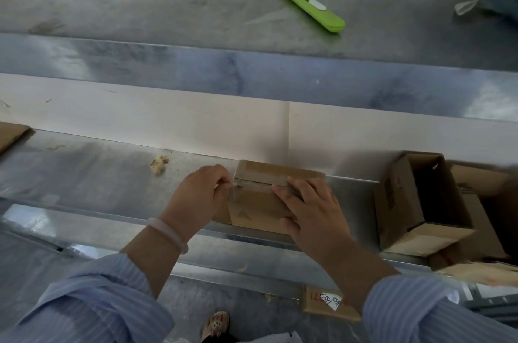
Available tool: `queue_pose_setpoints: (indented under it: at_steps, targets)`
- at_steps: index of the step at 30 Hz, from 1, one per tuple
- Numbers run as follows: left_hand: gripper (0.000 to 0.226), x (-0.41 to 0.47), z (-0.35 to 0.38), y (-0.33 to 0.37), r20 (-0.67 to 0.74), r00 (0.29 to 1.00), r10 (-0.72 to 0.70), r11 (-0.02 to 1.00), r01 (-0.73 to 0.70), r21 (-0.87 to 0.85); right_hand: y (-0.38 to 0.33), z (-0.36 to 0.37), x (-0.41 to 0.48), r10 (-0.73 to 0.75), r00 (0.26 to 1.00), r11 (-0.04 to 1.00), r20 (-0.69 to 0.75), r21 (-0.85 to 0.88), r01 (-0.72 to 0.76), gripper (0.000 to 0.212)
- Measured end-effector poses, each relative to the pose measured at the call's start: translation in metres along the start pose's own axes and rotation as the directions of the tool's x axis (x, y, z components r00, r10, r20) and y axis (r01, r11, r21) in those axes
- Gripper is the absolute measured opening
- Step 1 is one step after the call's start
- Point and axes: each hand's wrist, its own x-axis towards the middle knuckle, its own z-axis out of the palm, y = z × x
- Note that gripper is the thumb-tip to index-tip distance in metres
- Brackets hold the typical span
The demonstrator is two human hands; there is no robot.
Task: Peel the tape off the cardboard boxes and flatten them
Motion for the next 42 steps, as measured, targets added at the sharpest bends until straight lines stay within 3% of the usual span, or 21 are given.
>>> queue_pose_setpoints:
  at_steps: [5, 7, 9, 10, 11, 13, 15, 19, 21, 25, 30, 33, 36, 40, 42]
  targets:
    - [0.012, 0.002, 0.015, 0.009, -0.085, 0.958, -0.274, 0.949, 0.255, -0.186, 0.001, -0.002, -0.001, -0.022, 1.000, 0.999, 0.005, 0.035, 0.022, 0.064]
    - [0.013, 0.008, 0.014, 0.015, -0.065, 0.860, -0.505, 0.765, 0.412, -0.494, 0.001, -0.002, -0.002, -0.030, 0.999, 0.999, 0.023, 0.037, 0.029, 0.064]
    - [0.009, 0.017, 0.006, 0.017, 0.010, 0.768, -0.641, 0.528, 0.451, -0.720, 0.002, -0.002, -0.005, -0.053, 0.998, 0.998, 0.040, 0.037, 0.051, 0.063]
    - [0.007, 0.022, 0.002, 0.018, 0.004, 0.781, -0.624, 0.539, 0.435, -0.722, 0.002, -0.002, -0.006, -0.056, 0.997, 0.998, 0.048, 0.042, 0.054, 0.063]
    - [0.007, 0.025, 0.000, 0.018, -0.025, 0.825, -0.565, 0.620, 0.404, -0.672, 0.002, -0.002, -0.006, -0.052, 0.997, 0.998, 0.052, 0.046, 0.050, 0.063]
    - [0.009, 0.027, -0.004, 0.018, -0.122, 0.921, -0.369, 0.859, 0.289, -0.422, 0.002, -0.002, -0.005, -0.041, 0.998, 0.998, 0.052, 0.047, 0.038, 0.063]
    - [0.007, 0.023, -0.008, 0.020, -0.156, 0.971, -0.179, 0.971, 0.149, -0.186, 0.002, -0.002, -0.005, -0.037, 0.998, 0.998, 0.048, 0.048, 0.035, 0.064]
    - [0.019, 0.012, -0.005, 0.009, -0.002, 1.000, 0.002, 1.000, -0.002, -0.025, 0.002, -0.002, -0.006, -0.042, 0.998, 0.998, 0.036, 0.056, 0.040, 0.064]
    - [0.006, 0.011, -0.001, 0.003, 0.009, 0.999, -0.039, 0.997, 0.039, -0.068, 0.003, -0.002, -0.006, -0.042, 0.999, 0.998, 0.028, 0.055, 0.040, 0.064]
    - [0.038, 0.015, 0.001, 0.000, 0.059, 0.990, -0.128, 0.975, 0.137, -0.176, 0.003, -0.001, -0.005, -0.042, 0.999, 0.998, 0.034, 0.055, 0.040, 0.063]
    - [0.003, 0.022, -0.004, 0.005, 0.042, 0.993, -0.112, 0.988, 0.116, -0.100, 0.002, -0.001, -0.006, -0.035, 0.999, 0.998, 0.029, 0.060, 0.033, 0.064]
    - [0.009, 0.027, 0.000, 0.004, 0.003, 0.983, -0.182, 0.975, 0.181, -0.128, 0.002, -0.002, -0.007, -0.042, 0.999, 0.997, 0.026, 0.060, 0.041, 0.064]
    - [0.011, 0.033, 0.009, -0.001, 0.013, 0.936, -0.351, 0.870, 0.332, -0.364, 0.003, -0.002, -0.007, -0.051, 0.999, 0.997, 0.014, 0.066, 0.050, 0.063]
    - [0.007, 0.035, 0.022, 0.001, 0.116, 0.787, -0.606, 0.521, 0.503, -0.690, 0.003, -0.003, -0.006, -0.047, 0.998, 0.997, 0.032, 0.060, 0.045, 0.063]
    - [0.008, 0.033, 0.026, 0.000, 0.127, 0.757, -0.641, 0.428, 0.490, -0.760, 0.003, -0.003, -0.005, -0.049, 0.999, 0.997, 0.021, 0.059, 0.048, 0.063]
